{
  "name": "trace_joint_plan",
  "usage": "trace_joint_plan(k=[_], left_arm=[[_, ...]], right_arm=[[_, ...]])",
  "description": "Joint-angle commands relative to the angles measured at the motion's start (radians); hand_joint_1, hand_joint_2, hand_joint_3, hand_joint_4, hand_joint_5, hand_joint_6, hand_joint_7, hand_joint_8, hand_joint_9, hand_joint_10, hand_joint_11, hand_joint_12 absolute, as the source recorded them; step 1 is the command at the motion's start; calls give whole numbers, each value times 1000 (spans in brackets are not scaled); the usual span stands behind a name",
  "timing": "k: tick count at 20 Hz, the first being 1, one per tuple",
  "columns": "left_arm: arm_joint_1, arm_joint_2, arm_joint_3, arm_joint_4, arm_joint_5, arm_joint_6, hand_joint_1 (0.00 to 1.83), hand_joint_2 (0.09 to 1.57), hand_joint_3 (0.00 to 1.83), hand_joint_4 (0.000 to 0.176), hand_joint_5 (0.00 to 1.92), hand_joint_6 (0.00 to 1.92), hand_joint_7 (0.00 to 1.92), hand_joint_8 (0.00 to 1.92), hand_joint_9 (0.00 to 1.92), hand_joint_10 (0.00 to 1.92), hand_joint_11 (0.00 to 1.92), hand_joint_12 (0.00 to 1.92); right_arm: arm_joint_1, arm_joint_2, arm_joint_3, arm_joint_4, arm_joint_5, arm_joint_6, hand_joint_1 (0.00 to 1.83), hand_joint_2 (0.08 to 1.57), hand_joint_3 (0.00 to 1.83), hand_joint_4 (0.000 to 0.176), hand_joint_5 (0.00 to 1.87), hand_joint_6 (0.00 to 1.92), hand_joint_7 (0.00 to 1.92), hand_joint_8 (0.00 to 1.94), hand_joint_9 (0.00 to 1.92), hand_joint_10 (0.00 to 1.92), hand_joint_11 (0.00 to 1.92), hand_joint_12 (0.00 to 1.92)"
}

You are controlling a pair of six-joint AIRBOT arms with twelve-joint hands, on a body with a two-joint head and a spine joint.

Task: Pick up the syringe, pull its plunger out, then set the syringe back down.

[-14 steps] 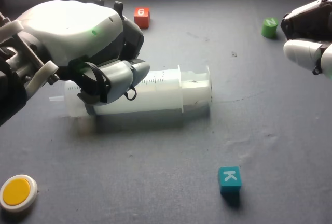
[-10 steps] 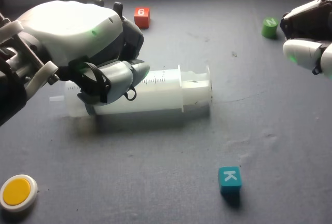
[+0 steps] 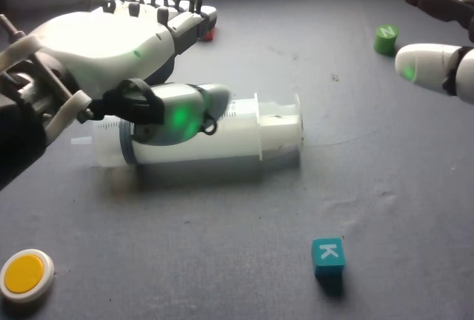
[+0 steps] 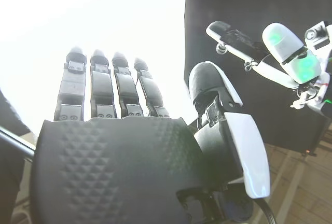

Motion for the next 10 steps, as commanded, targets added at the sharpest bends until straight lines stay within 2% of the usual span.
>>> trace_joint_plan(k=[1, 3, 4, 5, 6, 7, 8, 9, 10], left_arm=[[-2, -10, 10, 23, -37, 2, 0, 1146, 0, 0, 0, 0, 0, 0, 0, 0, 0, 0], [9, -49, 36, 10, -38, 2, 0, 996, 0, 0, 0, 0, 0, 0, 0, 0, 26, 14], [11, -68, 51, 10, -39, 2, 59, 924, 0, 0, 0, 0, 0, 0, 0, 0, 24, 19], [33, -141, 108, 9, -53, 1, 385, 841, 0, 0, 0, 0, 0, 0, 0, 0, 18, 31], [39, -158, 123, 9, -53, 1, 385, 841, 0, 0, 0, 0, 0, 0, 0, 0, 18, 31], [46, -175, 140, 10, -54, -4, 697, 779, 0, 0, 0, 0, 0, 0, 0, 0, 36, 42], [58, -194, 160, 26, -54, -25, 697, 779, 0, 0, 0, 0, 0, 0, 0, 0, 36, 42], [71, -210, 179, 49, -54, -51, 1024, 723, 0, 0, 0, 0, 0, 0, 0, 0, 3, 78], [81, -226, 200, 57, -55, -64, 1100, 702, 0, 0, 0, 0, 0, 0, 0, 0, 0, 8]], right_arm=[[9, 5, 0, -16, 116, 5, 0, 1151, 0, 0, 0, 0, 0, 0, 0, 0, 0, 0], [9, 5, 0, -16, 116, 8, 0, 948, 0, 0, 0, 0, 0, 0, 0, 0, 0, 0], [10, 5, 0, -16, 116, 12, 0, 904, 0, 0, 0, 0, 0, 0, 0, 0, 0, 0], [12, 6, 2, -67, 116, 58, 0, 833, 0, 0, 0, 0, 0, 0, 0, 0, 0, 0], [12, 6, 2, -79, 116, 67, 0, 833, 0, 0, 0, 0, 0, 0, 0, 0, 0, 0], [12, 6, 5, -88, 117, 72, 0, 1188, 47, 0, 18, 7, 35, 13, 24, 9, 51, 26], [13, 6, 9, -92, 117, 76, 0, 1188, 47, 0, 18, 7, 35, 13, 24, 9, 51, 26], [14, 5, 15, -92, 117, 80, 0, 623, 0, 0, 3, 1, 146, 7, 200, 10, 66, 812], [14, 4, 21, -92, 117, 82, 0, 481, 0, 0, 19, 4, 71, 10, 68, 31, 14, 490]])
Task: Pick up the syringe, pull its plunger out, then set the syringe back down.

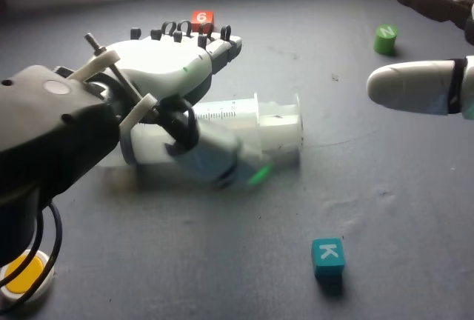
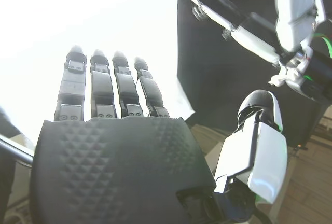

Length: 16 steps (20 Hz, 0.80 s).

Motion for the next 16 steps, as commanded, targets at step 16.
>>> trace_joint_plan(k=[16], left_arm=[[99, -157, 225, 52, -65, -62, 1094, 804, 1, 0, 0, 0, 0, 0, 11, 1, 0, 259]], right_arm=[[12, -3, 17, -60, 100, -43, 0, 983, 15, 0, 0, 0, 0, 0, 0, 0, 0, 0]])
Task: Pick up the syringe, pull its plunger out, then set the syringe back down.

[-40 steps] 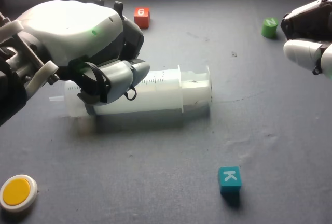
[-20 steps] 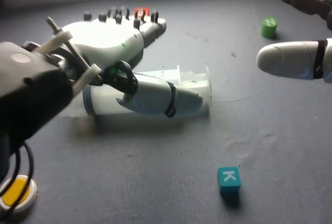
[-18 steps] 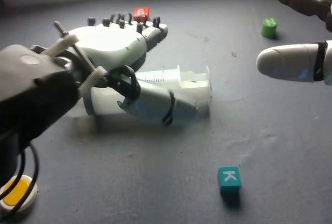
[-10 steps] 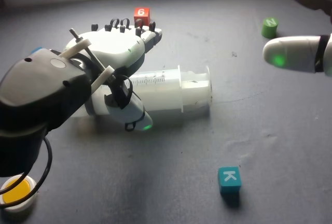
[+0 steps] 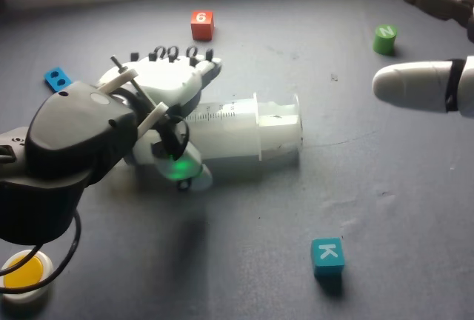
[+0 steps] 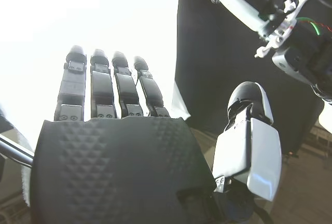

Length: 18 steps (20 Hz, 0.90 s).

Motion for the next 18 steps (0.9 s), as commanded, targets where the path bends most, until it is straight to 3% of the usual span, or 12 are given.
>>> trace_joint_plan(k=[1, 4, 5, 11, 13, 15, 18], left_arm=[[0, -4, 9, 45, -44, 3, 1096, 805, 2, 0, 0, 0, 0, 0, 13, 2, 0, 259], [29, -15, 36, 48, -43, -14, 1129, 799, 0, 0, 0, 0, 15, 4, 42, 9, 0, 325], [35, -19, 43, 55, -42, -23, 1147, 822, 8, 0, 0, 0, 2, 0, 14, 14, 0, 227], [58, -54, 84, 82, -19, -43, 1157, 888, 20, 0, 80, 13, 125, 14, 137, 23, 0, 502], [63, -62, 86, 82, -19, -46, 1183, 979, 21, 0, 174, 13, 207, 11, 220, 19, 0, 630], [66, -70, 87, 82, -19, -48, 1093, 1000, 6, 0, 275, 14, 321, 16, 346, 24, 0, 848], [69, -78, 88, 83, -19, -49, 1069, 1082, 5, 0, 444, 10, 547, 14, 587, 26, 164, 895]], right_arm=[[11, 3, 1, -18, 107, 0, 0, 978, 12, 0, 0, 0, 0, 0, 0, 0, 0, 0], [11, 1, 2, -19, 107, -7, 0, 965, 4, 0, 0, 0, 0, 0, 0, 0, 0, 0], [11, 1, 2, -20, 107, -8, 0, 976, 8, 0, 0, 0, 0, 0, 0, 0, 0, 0], [11, -3, 1, -23, 94, -25, 0, 981, 8, 0, 0, 0, 0, 0, 0, 0, 0, 0], [11, -10, 2, -24, 82, -50, 0, 981, 8, 0, 0, 0, 0, 0, 0, 0, 0, 0], [12, -16, 2, -37, 81, -64, 0, 987, 9, 0, 0, 0, 0, 0, 0, 0, 0, 0], [29, -28, 3, -62, 52, -64, 0, 987, 6, 0, 1, 0, 7, 3, 0, 0, 4, 2]])
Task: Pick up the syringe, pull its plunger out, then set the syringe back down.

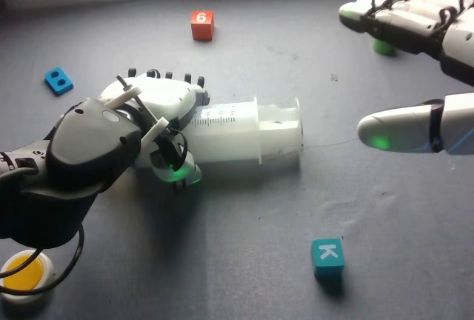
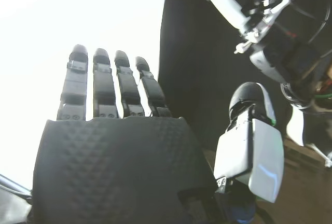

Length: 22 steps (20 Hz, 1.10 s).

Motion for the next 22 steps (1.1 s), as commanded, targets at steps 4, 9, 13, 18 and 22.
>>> trace_joint_plan(k=[4, 9, 13, 18, 22], left_arm=[[6, -11, -3, 33, -22, 5, 1104, 1195, 1, 0, 678, 13, 834, 18, 883, 38, 438, 858], [8, -12, -7, 27, -22, 5, 1206, 1209, 0, 0, 792, 1076, 852, 1393, 938, 624, 545, 1317], [7, -12, -9, 25, -22, 5, 1197, 1193, 0, 0, 865, 1025, 824, 1398, 757, 1076, 487, 1451], [-20, 0, -24, 17, -2, 16, 1171, 1205, 0, 0, 865, 1129, 773, 1384, 714, 1126, 440, 1503], [-63, 45, -81, -22, 3, 58, 1180, 1194, 0, 0, 878, 1082, 798, 1365, 735, 1078, 461, 1478]], right_arm=[[28, -17, 10, -5, 112, 8, 0, 1016, 16, 0, 0, 0, 0, 0, 0, 0, 0, 0], [27, -35, 10, -4, 112, 8, 0, 1009, 8, 0, 0, 0, 4, 2, 0, 0, 0, 0], [28, -51, 21, -4, 114, 7, 0, 986, 0, 0, 18, 6, 32, 11, 12, 5, 15, 7], [25, -73, 36, -4, 115, 0, 0, 998, 2, 0, 9, 3, 14, 6, 3, 1, 3, 1], [31, -86, 41, -5, 101, -6, 0, 1006, 4, 0, 4, 0, 17, 4, 0, 0, 0, 0]])
